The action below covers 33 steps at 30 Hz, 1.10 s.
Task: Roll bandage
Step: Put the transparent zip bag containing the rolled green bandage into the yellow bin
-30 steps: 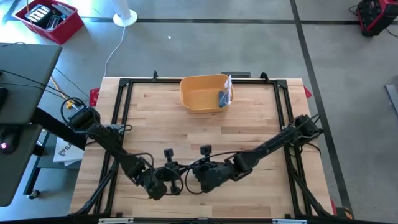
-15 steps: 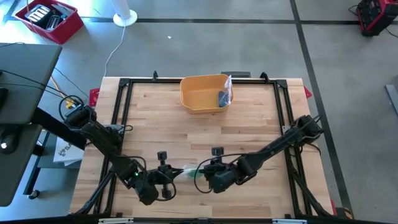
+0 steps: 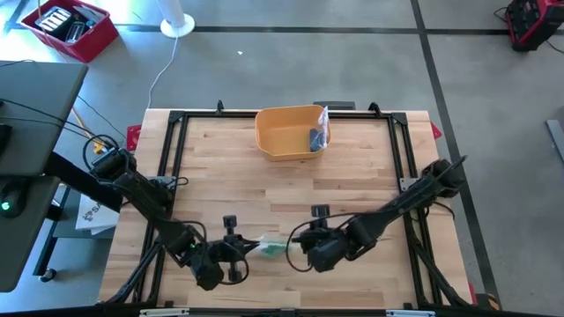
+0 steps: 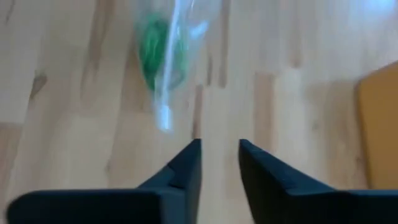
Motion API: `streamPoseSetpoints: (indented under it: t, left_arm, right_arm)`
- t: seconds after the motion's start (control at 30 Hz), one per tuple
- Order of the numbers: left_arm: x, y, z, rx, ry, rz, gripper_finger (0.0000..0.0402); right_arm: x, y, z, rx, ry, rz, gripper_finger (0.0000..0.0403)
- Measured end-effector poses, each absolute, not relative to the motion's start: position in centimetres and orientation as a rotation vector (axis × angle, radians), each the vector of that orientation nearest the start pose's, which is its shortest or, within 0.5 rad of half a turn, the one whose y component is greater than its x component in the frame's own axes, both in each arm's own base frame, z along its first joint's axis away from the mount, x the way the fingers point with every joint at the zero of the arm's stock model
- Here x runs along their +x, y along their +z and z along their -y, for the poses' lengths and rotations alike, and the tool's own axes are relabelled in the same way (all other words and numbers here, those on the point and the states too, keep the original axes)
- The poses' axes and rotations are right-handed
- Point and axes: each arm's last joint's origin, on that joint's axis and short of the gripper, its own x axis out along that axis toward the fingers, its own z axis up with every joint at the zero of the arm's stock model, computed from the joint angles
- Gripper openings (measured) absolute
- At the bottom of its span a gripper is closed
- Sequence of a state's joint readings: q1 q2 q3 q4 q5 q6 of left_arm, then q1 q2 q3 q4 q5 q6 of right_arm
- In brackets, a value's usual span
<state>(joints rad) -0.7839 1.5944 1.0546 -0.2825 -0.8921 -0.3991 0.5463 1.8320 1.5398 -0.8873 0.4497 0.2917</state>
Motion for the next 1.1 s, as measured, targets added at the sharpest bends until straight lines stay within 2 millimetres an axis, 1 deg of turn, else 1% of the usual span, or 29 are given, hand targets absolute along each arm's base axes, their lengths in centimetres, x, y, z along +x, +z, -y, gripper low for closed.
streamPoseSetpoints:
  t: [0.07, 0.13, 0.2, 0.27, 0.37, 0.47, 0.53, 0.6, 0.67, 0.7, 0.73, 0.8, 0.87, 1.0, 1.1]
  left_arm:
    - [24.7, 23.0, 21.3, 0.214, 0.212, -0.511, 0.0]
    - [24.9, 23.0, 21.1, 0.2, 0.223, -0.51, 0.0]
    - [25.1, 23.0, 21.0, 0.194, 0.227, -0.507, 0.0]
    - [25.2, 23.1, 21.0, 0.184, 0.229, -0.499, 0.0]
    - [25.4, 23.1, 20.7, 0.18, 0.235, -0.501, 0.0]
    - [25.5, 23.1, 20.7, 0.181, 0.235, -0.498, 0.0]
    - [25.6, 23.1, 20.6, 0.179, 0.234, -0.502, 0.0]
    - [25.6, 23.1, 20.6, 0.176, 0.236, -0.498, 0.0]
    - [25.7, 23.1, 20.6, 0.174, 0.235, -0.497, 0.0004]
    - [25.7, 23.1, 20.6, 0.175, 0.236, -0.5, 0.001]
    - [25.6, 23.1, 20.5, 0.171, 0.24, -0.507, 0.0018]
    - [25.1, 23.3, 19.8, 0.125, 0.267, -0.54, 0.0038]
    - [24.4, 23.5, 18.8, 0.064, 0.312, -0.588, 0.006]
    - [22.7, 23.1, 17.4, -0.02, 0.444, -0.685, 0.0089]
    - [21.8, 22.7, 17.3, -0.053, 0.506, -0.703, 0.0097]
  right_arm:
    - [32.9, 26.6, -18.5, -0.293, -0.052, -0.976, 0.0125]
    - [33.4, 26.9, -18.8, -0.291, -0.028, -0.92, 0.015]
    - [34.1, 26.9, -19.2, -0.282, -0.004, -0.859, 0.0167]
    - [34.9, 26.7, -19.4, -0.277, 0.002, -0.816, 0.0174]
    - [36.0, 25.5, -19.2, -0.274, 0.013, -0.817, 0.017]
    - [37.2, 24.7, -19.0, -0.251, 0.017, -0.793, 0.0147]
    - [37.8, 24.0, -18.7, -0.244, 0.006, -0.796, 0.012]
    - [38.2, 23.5, -18.4, -0.24, -0.006, -0.808, 0.0082]
    - [38.5, 23.4, -17.9, -0.213, -0.022, -0.812, 0.0033]
    - [38.5, 23.4, -17.6, -0.207, -0.031, -0.817, 0.0017]
    - [38.5, 23.5, -17.3, -0.196, -0.044, -0.826, 0.0011]
    - [38.3, 23.9, -15.9, -0.162, -0.095, -0.869, 0.001]
    - [37.8, 25.0, -13.7, -0.127, -0.163, -0.911, 0.0003]
    - [36.9, 27.7, -7.8, -0.085, -0.37, -0.93, 0.0002]
    - [36.2, 30.0, -2.9, -0.016, -0.483, -0.885, 0.0001]
